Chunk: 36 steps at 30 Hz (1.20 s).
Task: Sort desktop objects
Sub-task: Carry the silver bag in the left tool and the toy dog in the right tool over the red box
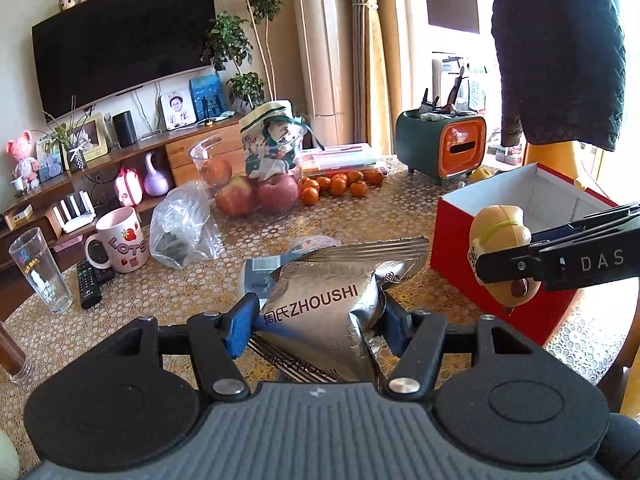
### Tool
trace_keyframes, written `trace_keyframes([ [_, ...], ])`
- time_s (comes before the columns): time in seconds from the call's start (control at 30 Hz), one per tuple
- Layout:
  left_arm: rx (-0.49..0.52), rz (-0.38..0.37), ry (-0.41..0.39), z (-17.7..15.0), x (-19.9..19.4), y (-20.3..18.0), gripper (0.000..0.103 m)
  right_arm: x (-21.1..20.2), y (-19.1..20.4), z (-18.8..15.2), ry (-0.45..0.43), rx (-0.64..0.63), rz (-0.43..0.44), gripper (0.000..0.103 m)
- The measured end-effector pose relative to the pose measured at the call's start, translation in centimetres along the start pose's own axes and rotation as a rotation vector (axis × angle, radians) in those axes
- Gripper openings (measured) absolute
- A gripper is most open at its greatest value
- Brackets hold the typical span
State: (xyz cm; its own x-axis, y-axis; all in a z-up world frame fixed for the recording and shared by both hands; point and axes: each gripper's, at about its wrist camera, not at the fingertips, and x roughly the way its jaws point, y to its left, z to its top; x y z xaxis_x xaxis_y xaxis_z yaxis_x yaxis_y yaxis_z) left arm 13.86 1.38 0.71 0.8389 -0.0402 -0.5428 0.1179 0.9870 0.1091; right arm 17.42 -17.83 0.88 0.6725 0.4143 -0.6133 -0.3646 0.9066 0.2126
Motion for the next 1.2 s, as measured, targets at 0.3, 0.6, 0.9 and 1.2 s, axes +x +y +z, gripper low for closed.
trace_keyframes([
  [0.3,0.024,-0.052,-0.023,2.0,-1.5,-5.1,0.062,-4.6,-3.5,-0.1,-0.066,0.010,-0.020,0.051],
  [0.6,0.085,-0.109,-0.027,3.3,-0.9,-10.0,0.062,-6.9,-8.1,0.0,-0.089,0.037,-0.070,0.051],
  [0.9,0.159,-0.164,-0.015,4.7,1.6,-14.8,0.062,-7.6,-12.8,-0.1,-0.095,0.080,-0.133,0.051],
  [1.2,0.233,-0.193,0.023,5.7,5.1,-18.8,0.062,-6.9,-17.2,0.4,-0.088,0.108,-0.172,0.051],
])
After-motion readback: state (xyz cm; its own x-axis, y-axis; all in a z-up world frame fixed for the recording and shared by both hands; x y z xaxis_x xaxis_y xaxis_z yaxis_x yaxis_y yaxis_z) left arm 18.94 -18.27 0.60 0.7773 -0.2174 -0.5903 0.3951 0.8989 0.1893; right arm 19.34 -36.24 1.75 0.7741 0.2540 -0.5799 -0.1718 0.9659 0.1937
